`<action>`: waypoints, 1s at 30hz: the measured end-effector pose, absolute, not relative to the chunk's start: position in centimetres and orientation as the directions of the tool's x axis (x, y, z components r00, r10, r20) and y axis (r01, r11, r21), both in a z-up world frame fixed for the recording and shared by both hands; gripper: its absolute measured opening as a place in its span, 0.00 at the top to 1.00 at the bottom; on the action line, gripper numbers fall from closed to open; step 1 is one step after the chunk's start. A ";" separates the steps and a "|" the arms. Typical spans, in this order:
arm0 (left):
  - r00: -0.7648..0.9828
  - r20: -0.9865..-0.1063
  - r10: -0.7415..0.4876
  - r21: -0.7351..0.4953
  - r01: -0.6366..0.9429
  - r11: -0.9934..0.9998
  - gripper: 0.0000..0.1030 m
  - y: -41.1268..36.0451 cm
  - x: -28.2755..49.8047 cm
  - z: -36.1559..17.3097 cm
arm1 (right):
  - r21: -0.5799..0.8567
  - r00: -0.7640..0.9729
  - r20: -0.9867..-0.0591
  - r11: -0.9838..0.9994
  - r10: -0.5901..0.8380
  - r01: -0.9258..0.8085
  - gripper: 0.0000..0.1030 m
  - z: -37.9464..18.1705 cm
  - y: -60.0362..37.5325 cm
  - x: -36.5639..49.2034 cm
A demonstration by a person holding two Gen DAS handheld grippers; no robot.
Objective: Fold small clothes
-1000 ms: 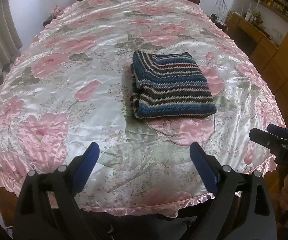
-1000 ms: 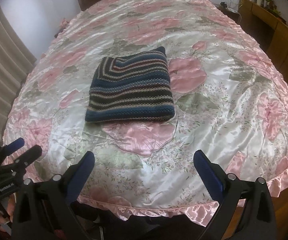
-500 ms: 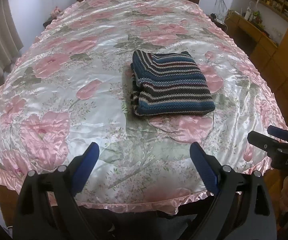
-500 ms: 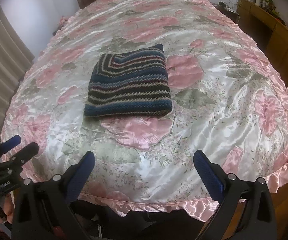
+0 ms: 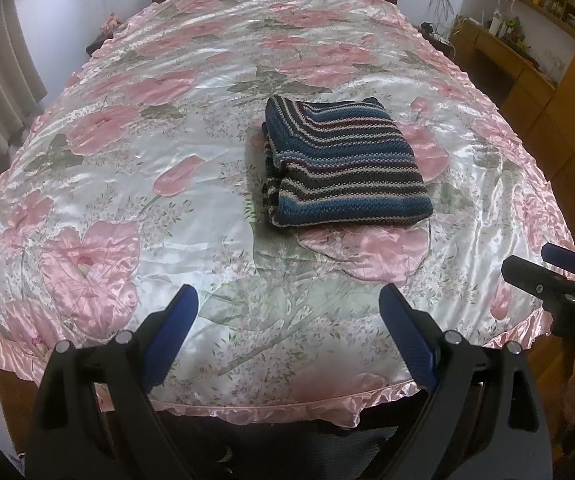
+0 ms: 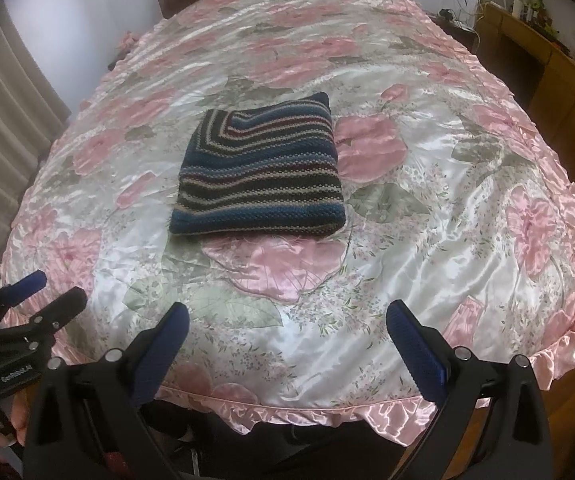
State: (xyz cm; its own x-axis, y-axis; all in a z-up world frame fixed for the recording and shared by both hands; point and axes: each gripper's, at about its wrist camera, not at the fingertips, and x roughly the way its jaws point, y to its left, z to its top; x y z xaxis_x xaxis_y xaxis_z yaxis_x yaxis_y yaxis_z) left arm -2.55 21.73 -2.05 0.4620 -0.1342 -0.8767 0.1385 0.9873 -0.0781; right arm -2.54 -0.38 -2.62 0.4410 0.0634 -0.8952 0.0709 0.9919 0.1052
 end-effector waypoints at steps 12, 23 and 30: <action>0.461 -0.879 -0.127 -0.071 0.136 0.988 0.11 22.0 -2.4 -2.4 | 0.096 0.434 -0.899 0.994 0.062 0.057 0.04 -2.8 -0.3 -2.4; 0.463 -0.878 -0.120 -0.064 0.136 0.989 0.11 22.1 -2.3 -2.6 | 0.073 0.449 -0.892 0.996 0.041 0.054 0.04 -3.0 -0.9 -2.2; 0.461 -0.880 -0.116 -0.062 0.131 0.989 0.11 22.2 -2.4 -2.7 | 0.079 0.426 -0.904 0.994 0.042 0.069 0.04 -3.4 -1.5 -1.9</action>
State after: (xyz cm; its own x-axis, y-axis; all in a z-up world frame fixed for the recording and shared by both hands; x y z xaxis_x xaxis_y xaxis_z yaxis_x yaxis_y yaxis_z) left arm -2.36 22.19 -2.73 0.4608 -0.1158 -0.8799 0.1308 0.9895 -0.0618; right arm -1.85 -1.51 -3.44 0.4262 0.0423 -0.9036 0.0690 0.9945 0.0791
